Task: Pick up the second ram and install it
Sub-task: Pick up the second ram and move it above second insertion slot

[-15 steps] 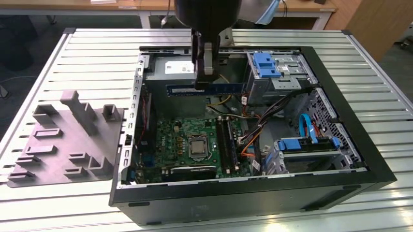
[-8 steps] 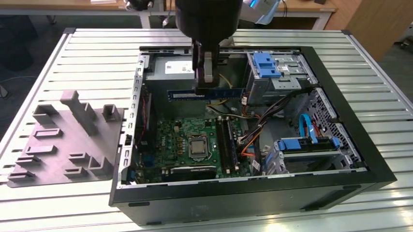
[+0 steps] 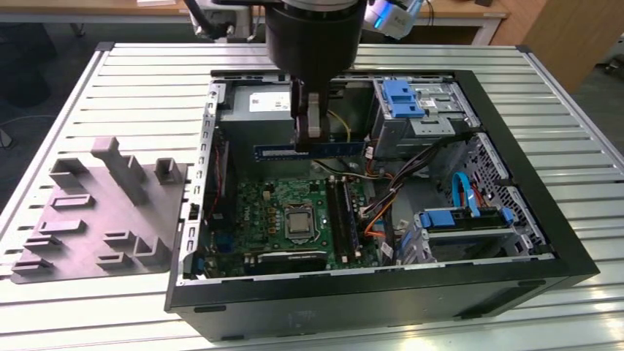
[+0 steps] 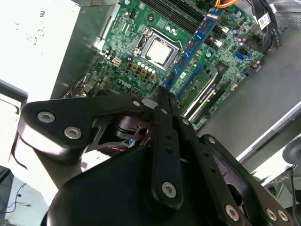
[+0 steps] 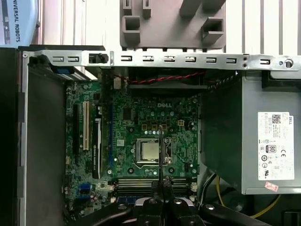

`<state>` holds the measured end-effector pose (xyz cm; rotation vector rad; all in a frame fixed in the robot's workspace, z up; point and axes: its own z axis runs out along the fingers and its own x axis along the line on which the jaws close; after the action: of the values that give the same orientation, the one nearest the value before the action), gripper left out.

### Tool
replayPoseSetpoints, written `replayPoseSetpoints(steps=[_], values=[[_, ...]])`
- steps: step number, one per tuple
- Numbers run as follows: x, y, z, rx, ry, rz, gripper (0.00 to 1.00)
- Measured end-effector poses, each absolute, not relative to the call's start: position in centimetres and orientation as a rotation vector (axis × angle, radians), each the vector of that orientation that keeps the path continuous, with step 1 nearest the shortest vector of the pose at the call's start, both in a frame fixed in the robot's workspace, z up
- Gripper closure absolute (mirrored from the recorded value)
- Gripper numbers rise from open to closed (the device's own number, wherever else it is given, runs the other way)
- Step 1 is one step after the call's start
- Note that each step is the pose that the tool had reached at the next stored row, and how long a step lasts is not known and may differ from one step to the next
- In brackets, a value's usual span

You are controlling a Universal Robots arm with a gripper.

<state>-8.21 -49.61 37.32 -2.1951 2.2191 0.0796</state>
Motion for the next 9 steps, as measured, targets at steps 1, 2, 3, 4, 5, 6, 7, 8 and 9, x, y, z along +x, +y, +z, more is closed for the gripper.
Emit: replayPoseSetpoints(steps=[1, 2, 3, 4, 5, 6, 7, 8, 9], values=[[-8.2, -49.6, 37.1, -2.195, 2.219, 0.080, 0.88], [-8.2, -49.6, 37.0, -2.195, 2.219, 0.080, 0.88], [-8.2, -49.6, 36.8, -2.195, 2.219, 0.080, 0.88], [-8.2, -49.6, 36.6, -2.195, 2.219, 0.080, 0.88], [-8.2, -49.6, 36.4, -2.195, 2.219, 0.080, 0.88], [-8.2, -49.6, 36.2, -2.195, 2.219, 0.080, 0.88], [-8.2, -49.6, 36.0, -2.195, 2.219, 0.080, 0.88], [-8.2, -49.6, 35.9, -2.195, 2.219, 0.080, 0.88], [-8.2, -49.6, 35.7, -2.195, 2.219, 0.080, 0.88]])
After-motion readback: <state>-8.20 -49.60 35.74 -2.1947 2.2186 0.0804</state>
